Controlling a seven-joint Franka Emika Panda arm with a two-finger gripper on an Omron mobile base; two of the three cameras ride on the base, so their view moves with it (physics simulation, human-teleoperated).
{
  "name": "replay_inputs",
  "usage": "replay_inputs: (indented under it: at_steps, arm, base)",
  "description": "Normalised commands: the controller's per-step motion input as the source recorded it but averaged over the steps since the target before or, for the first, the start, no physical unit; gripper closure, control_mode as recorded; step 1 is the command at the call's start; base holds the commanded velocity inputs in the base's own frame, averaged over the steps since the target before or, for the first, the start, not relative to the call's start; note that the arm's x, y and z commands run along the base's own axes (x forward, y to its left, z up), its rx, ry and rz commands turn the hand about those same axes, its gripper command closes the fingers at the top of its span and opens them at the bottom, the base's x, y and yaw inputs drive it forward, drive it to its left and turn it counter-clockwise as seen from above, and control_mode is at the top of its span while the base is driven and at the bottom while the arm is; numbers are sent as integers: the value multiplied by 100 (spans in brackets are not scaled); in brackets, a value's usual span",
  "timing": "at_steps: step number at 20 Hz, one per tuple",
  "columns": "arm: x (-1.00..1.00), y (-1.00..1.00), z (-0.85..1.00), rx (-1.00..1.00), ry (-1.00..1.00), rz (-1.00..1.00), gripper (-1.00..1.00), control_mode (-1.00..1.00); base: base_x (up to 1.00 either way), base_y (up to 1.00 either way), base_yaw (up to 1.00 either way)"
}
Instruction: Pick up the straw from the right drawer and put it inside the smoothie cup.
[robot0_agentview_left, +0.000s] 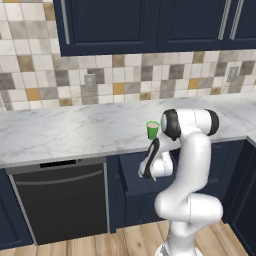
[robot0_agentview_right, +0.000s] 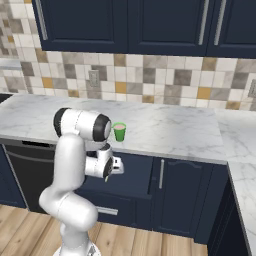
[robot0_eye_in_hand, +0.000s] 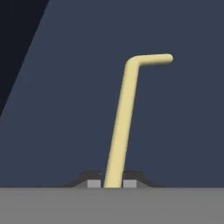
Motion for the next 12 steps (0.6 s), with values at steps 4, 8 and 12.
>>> replay_inputs:
  at_steps: [4,8,12]
  arm:
    - [-7,-13,96,1,6,7,100,-100]
    - [-25,-20,92,2,2,12,100,-100]
    - [-29,-34,100,4,1,14,100,-100]
  base:
    - [0,0,0]
    - [0,0,0]
    - [0,0,0]
